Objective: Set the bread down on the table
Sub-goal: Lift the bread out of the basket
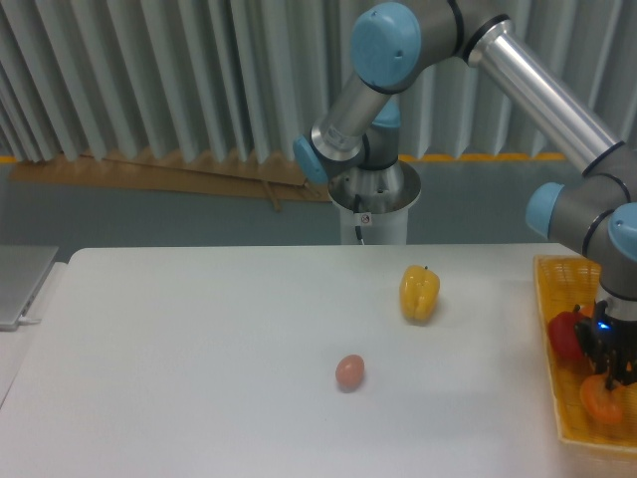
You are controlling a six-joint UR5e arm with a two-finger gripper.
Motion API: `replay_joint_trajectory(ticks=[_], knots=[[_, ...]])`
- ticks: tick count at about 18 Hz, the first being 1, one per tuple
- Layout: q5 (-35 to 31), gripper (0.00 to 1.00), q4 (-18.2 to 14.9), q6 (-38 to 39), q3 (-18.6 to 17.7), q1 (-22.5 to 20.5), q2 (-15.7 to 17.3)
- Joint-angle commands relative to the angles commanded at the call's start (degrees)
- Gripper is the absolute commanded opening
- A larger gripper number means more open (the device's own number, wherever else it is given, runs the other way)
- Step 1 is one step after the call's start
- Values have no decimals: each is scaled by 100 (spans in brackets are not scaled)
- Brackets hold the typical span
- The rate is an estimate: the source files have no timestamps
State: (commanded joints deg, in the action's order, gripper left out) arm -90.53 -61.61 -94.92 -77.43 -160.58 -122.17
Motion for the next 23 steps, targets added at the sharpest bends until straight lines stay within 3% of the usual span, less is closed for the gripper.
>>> replay_joint_trajectory(ticks=[3, 9, 14, 23], knots=[[-9, 0, -35, -9, -9, -9, 175], [0, 0, -465, -9, -62, -26, 597], [9, 0, -1098, 44, -114, 35, 1116], [0, 0, -1213, 579, -211, 518, 1204]])
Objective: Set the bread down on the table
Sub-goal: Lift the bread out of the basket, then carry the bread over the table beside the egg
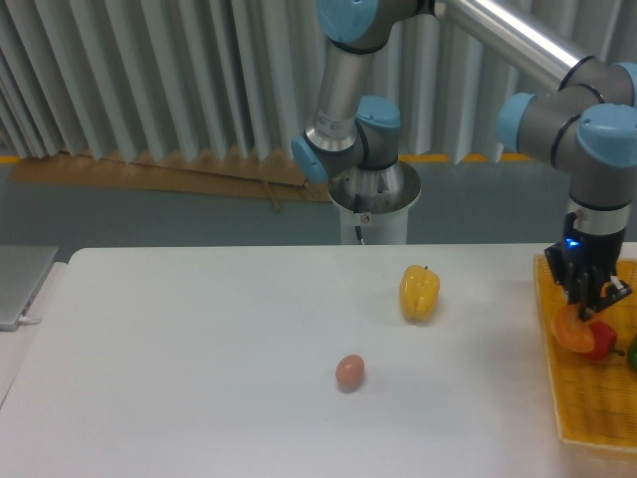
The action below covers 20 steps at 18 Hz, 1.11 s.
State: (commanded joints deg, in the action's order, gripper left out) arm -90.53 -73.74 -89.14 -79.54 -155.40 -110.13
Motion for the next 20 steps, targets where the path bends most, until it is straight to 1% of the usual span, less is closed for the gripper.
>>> replay_joint_trajectory(ticks=[5, 12, 17, 20], knots=[[26, 0, 35, 835, -123, 474, 0], [18, 0, 70, 2056, -123, 1160, -44], [35, 0, 97, 2427, -123, 1363, -140], [18, 0, 281, 2751, -176, 1556, -281]])
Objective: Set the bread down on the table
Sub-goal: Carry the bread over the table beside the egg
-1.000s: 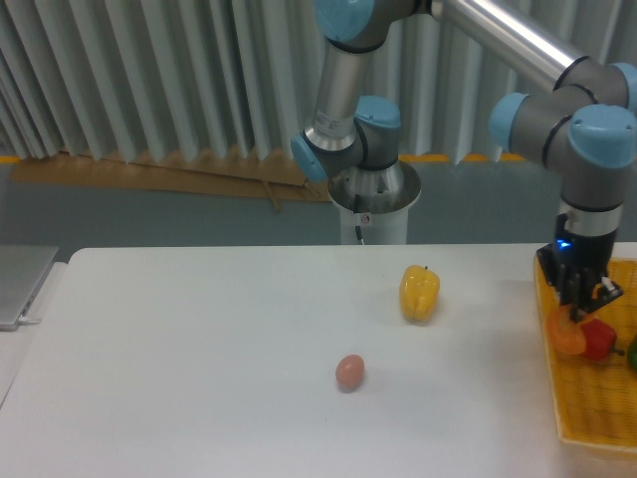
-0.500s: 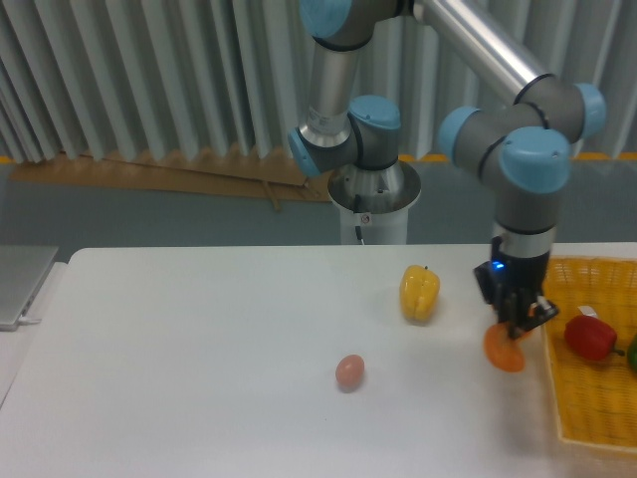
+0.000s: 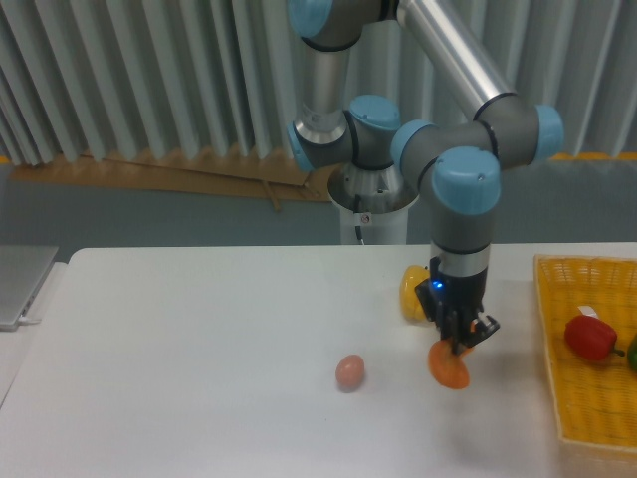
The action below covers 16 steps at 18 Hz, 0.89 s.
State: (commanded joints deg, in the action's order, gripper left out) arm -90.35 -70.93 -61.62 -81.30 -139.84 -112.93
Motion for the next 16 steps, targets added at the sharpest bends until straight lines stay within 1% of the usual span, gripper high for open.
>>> replay_joint_trajectory(ticks=[4, 6, 10, 11, 12, 13, 14, 15, 16], knots=[[-9, 0, 229, 97, 0, 114, -229], [-18, 0, 317, 282, 0, 158, -334], [-18, 0, 440, 282, 0, 176, -431], [-18, 1, 466, 282, 0, 167, -475], [-18, 7, 475, 274, 0, 176, -493], [-18, 16, 493, 274, 0, 167, -501], [-18, 19, 502, 247, -9, 167, -493], [-18, 29, 510, 247, 0, 167, -493], [-18, 55, 510, 247, 0, 167, -493]])
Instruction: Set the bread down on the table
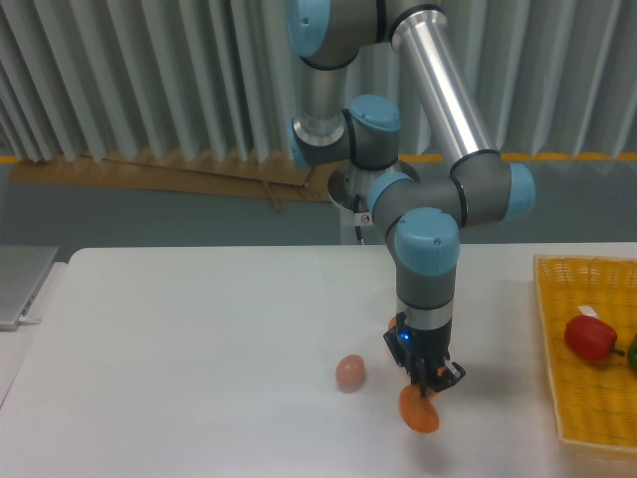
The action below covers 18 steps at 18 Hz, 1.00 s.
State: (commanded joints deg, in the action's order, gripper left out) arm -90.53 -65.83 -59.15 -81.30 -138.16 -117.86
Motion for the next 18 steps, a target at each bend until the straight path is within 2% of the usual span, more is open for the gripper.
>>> replay_joint_trajectory(ticks=[1, 2, 11, 14, 18], knots=[[0, 72, 44, 9, 0, 0, -9], [0, 100, 157, 9, -17, 0, -9], [26, 100, 237, -9, 9, -70, 61], [26, 100, 255, -227, 0, -79, 105], [219, 100, 272, -299, 17, -228, 211]])
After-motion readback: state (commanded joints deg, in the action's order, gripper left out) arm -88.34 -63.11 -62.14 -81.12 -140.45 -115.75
